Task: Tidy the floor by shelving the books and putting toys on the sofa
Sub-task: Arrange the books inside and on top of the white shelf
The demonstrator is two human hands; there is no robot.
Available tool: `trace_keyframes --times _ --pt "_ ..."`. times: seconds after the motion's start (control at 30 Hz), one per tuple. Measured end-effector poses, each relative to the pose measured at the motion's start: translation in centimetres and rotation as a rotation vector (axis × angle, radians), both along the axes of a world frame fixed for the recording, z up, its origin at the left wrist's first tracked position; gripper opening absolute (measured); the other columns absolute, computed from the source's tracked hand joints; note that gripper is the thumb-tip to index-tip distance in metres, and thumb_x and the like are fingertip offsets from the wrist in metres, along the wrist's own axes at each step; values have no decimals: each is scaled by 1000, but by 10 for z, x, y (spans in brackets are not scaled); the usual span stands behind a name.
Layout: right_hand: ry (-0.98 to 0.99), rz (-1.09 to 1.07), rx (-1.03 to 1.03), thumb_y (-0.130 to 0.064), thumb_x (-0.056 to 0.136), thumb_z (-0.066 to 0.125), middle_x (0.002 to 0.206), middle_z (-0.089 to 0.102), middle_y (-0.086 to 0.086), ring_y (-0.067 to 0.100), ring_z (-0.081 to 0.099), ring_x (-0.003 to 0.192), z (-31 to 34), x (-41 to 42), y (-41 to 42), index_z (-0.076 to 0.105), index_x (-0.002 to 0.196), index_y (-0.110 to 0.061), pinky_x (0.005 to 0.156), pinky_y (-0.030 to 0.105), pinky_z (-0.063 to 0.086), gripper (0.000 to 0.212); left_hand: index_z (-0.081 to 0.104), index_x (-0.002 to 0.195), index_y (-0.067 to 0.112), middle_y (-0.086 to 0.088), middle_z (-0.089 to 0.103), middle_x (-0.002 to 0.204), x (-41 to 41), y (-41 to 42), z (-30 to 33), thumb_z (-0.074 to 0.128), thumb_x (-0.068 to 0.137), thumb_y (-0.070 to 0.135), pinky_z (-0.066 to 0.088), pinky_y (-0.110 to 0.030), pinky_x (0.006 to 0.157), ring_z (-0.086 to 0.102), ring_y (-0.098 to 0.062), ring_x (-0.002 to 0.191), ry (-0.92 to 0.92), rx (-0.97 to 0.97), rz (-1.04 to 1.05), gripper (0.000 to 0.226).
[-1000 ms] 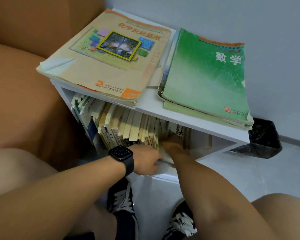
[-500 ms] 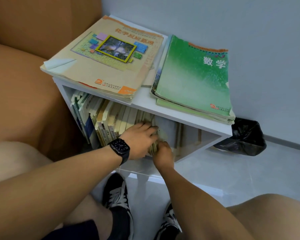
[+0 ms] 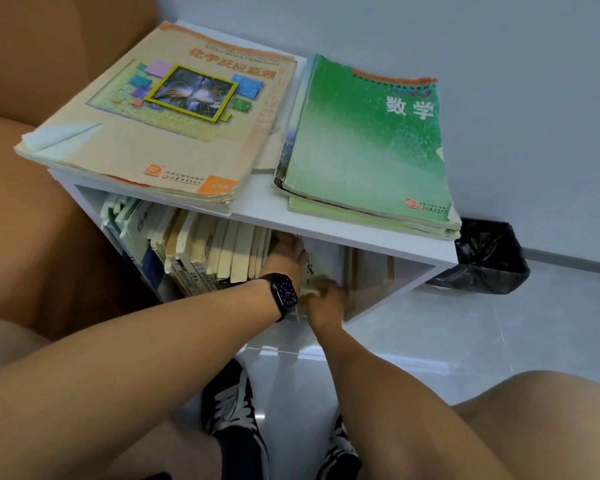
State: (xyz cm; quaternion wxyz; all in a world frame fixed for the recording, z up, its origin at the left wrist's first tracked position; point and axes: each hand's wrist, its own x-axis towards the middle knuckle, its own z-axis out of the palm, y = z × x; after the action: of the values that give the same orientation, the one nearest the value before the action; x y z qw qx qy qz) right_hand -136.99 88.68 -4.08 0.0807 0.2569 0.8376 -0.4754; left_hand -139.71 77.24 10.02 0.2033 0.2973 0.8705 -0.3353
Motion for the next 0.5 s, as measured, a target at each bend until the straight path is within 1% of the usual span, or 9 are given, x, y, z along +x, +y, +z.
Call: trace_keyframes --times 0.07,0.1,0.13,0.2,0.27,0.33,0.37,0.43,0.5 --pt "-25 -227 -203 5 86 55 117 64 1 21 61 106 4 -8 1 60 124 -19 85 26 50 45 30 155 9 -9 19 164 -4 -3 4 46 103 28 18 -45 122 13 -34 150 11 64 -28 57" --pt "-20 -275 -294 4 87 55 116 65 2 23 61 107 6 -12 0 58 127 -17 90 31 52 46 32 154 8 -8 21 163 -4 -5 4 45 104 23 16 -42 122 15 -33 150 38 111 -33 54" --pt "-7 -300 -386 3 88 55 113 67 3 23 62 106 7 -15 -1 59 126 -16 92 34 52 43 34 152 7 -7 24 162 -2 -6 2 45 104 20 14 -39 122 16 -32 149 66 162 -27 51" --pt "32 -281 -521 1 90 54 104 72 5 21 65 96 8 -23 -3 67 116 -15 83 34 53 33 39 150 8 -6 30 158 5 -10 2 45 104 19 16 -37 121 20 -32 146 131 276 1 47" --pt "31 -267 -562 -5 90 55 107 72 11 25 65 95 4 -32 -4 70 113 -16 79 35 53 29 49 143 8 -7 38 152 10 -15 4 47 102 19 21 -38 118 27 -33 142 134 372 -10 42" --pt "-28 -281 -573 -19 83 62 119 70 14 33 66 108 -27 -51 4 67 124 -20 91 42 55 41 57 134 10 -7 45 144 10 -23 7 50 99 17 28 -40 114 34 -34 136 120 464 -69 37" --pt "-68 -246 -570 -23 81 63 119 71 13 35 65 112 -35 -59 5 68 124 -23 97 45 55 43 58 133 13 -6 45 143 7 -28 9 52 96 18 32 -41 111 36 -33 134 107 506 -66 38" --pt "-110 -132 -553 -17 87 59 112 74 11 34 66 110 -12 -60 -5 73 113 -22 99 46 54 29 58 133 19 -1 43 141 3 -37 14 55 92 23 38 -40 104 38 -29 130 68 571 -4 41" --pt "-121 -72 -581 -6 94 55 108 72 15 33 65 103 15 -56 -15 73 101 -17 99 44 53 22 60 132 22 2 46 138 1 -40 16 55 90 29 38 -38 101 40 -26 128 34 594 32 43"
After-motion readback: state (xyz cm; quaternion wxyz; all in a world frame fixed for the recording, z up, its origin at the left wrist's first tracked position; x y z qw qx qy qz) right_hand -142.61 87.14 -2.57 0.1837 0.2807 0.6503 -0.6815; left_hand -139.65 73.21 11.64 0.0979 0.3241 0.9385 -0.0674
